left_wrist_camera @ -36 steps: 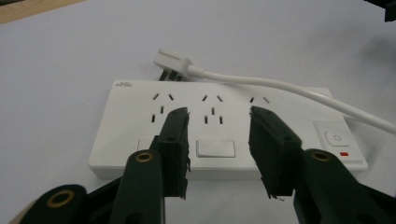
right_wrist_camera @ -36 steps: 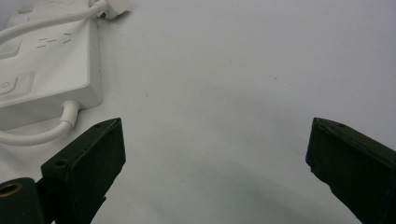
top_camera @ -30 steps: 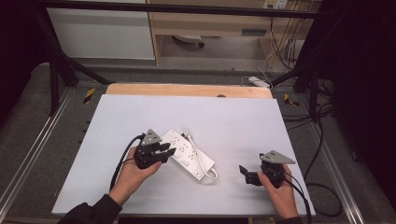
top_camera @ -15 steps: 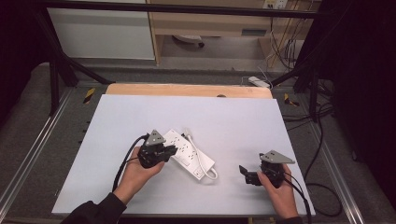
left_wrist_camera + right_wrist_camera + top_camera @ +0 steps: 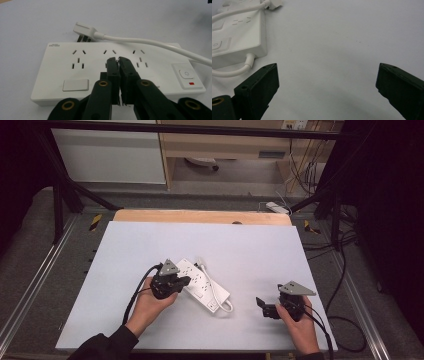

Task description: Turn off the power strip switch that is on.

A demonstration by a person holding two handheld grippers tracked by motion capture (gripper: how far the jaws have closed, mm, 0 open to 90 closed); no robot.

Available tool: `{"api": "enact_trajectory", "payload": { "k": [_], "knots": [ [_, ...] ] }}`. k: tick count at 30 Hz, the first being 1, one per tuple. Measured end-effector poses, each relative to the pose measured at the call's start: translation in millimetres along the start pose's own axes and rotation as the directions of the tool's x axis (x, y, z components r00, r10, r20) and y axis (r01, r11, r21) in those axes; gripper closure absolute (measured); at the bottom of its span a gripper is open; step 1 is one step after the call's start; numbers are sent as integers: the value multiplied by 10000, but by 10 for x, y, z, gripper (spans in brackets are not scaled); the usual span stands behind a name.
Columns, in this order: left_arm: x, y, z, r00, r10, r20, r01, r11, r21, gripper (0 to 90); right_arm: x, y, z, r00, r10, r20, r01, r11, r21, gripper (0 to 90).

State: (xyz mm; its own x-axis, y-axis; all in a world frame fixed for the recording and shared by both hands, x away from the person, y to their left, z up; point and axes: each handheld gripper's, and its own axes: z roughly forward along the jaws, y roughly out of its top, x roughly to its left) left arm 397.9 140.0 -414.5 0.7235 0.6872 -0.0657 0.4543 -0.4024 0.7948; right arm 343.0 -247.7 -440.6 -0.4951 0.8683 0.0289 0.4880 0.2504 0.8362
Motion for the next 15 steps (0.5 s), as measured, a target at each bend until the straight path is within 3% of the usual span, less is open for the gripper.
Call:
{"api": "enact_trajectory", "payload": {
  "k": [15],
  "knots": [
    [35,-10,40,9999,-100,-80,100,9999,35,899,1,-1,2,10000,22,-6,-22,10000,17,52]
  ]
}}
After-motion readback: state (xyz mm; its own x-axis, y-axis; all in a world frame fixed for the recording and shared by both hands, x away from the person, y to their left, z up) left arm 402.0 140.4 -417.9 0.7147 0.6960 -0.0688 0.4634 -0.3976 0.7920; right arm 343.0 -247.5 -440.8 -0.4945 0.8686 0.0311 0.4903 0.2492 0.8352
